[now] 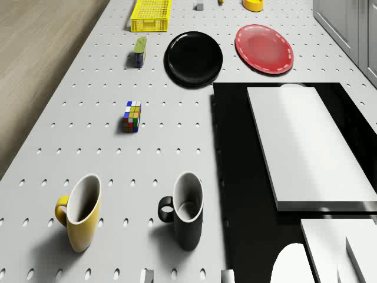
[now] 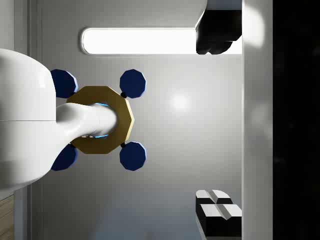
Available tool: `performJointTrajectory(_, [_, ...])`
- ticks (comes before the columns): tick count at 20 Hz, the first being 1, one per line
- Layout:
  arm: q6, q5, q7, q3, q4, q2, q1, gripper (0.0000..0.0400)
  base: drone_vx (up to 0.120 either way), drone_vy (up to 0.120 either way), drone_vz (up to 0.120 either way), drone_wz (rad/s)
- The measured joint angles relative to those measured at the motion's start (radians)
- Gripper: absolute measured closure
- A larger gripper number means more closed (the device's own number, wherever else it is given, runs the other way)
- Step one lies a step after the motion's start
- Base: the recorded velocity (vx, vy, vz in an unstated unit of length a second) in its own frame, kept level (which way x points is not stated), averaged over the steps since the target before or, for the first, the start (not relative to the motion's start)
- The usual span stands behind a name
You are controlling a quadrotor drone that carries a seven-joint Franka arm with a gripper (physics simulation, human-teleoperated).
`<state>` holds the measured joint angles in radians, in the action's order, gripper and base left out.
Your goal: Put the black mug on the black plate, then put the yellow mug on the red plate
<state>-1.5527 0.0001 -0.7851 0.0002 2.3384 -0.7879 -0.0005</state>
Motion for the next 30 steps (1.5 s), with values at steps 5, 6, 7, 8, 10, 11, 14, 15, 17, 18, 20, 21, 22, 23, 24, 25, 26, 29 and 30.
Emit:
performJointTrajectory(5, [0.084, 0.001, 0.001, 0.001, -0.106, 0.019, -0.002, 0.0000, 0.000, 0.000, 0.000, 0.000])
performJointTrajectory(6, [0.098, 0.001, 0.002, 0.001, -0.128, 0.025, -0.003, 0.0000, 0.000, 0.000, 0.000, 0.000])
performJointTrajectory(7, [0.111, 0.001, 0.002, 0.002, -0.149, 0.033, -0.003, 0.0000, 0.000, 0.000, 0.000, 0.000])
performJointTrajectory(8, [0.124, 0.001, 0.002, 0.002, -0.170, 0.040, -0.003, 0.0000, 0.000, 0.000, 0.000, 0.000])
performJointTrajectory(10, [0.145, 0.002, 0.002, 0.002, -0.206, 0.053, -0.004, 0.0000, 0.000, 0.000, 0.000, 0.000])
performJointTrajectory(11, [0.154, 0.002, 0.002, 0.002, -0.222, 0.059, -0.004, 0.0000, 0.000, 0.000, 0.000, 0.000])
performJointTrajectory(14, [0.174, 0.002, 0.002, 0.003, -0.258, 0.073, -0.005, 0.0000, 0.080, 0.000, 0.000, 0.000])
performJointTrajectory(15, [0.178, 0.002, 0.002, 0.003, -0.266, 0.076, -0.005, 0.0000, 0.120, 0.000, 0.000, 0.000])
performJointTrajectory(17, [0.184, 0.002, 0.003, 0.003, -0.278, 0.081, -0.006, 0.0000, 0.120, 0.000, 0.000, 0.000])
performJointTrajectory(18, [0.187, 0.002, 0.003, 0.003, -0.283, 0.082, -0.006, 0.0000, 0.120, -0.040, 0.000, 0.000])
performJointTrajectory(20, [0.189, 0.002, 0.003, 0.003, -0.289, 0.084, -0.006, 0.0000, 0.120, -0.120, 0.000, 0.000])
performJointTrajectory(21, [0.190, 0.002, 0.003, 0.004, -0.291, 0.085, -0.006, 0.0000, 0.040, -0.040, 0.000, 0.000])
performJointTrajectory(22, [0.191, 0.002, 0.003, 0.004, -0.293, 0.085, -0.006, 0.0000, 0.000, 0.000, 0.000, 0.000])
performJointTrajectory(23, [0.191, 0.002, 0.003, 0.004, -0.294, 0.085, -0.006, 0.0000, 0.000, 0.000, 0.000, 0.000])
performJointTrajectory(24, [0.191, 0.002, 0.003, 0.004, -0.295, 0.085, -0.007, 0.0000, 0.120, 0.000, 0.000, 0.000])
performJointTrajectory(25, [0.191, 0.002, 0.003, 0.004, -0.295, 0.085, -0.007, 0.0000, 0.120, 0.000, 0.000, 0.000])
performJointTrajectory(26, [0.190, 0.002, 0.003, 0.004, -0.296, 0.085, -0.007, 0.0000, 0.120, 0.000, 0.000, 0.000])
performJointTrajectory(29, [0.189, 0.002, 0.003, 0.004, -0.296, 0.084, -0.007, 0.0000, 0.000, 0.000, 0.000, 0.000])
performJointTrajectory(30, [0.188, 0.002, 0.003, 0.004, -0.295, 0.084, -0.007, 0.0000, 0.000, 0.000, 0.000, 0.000])
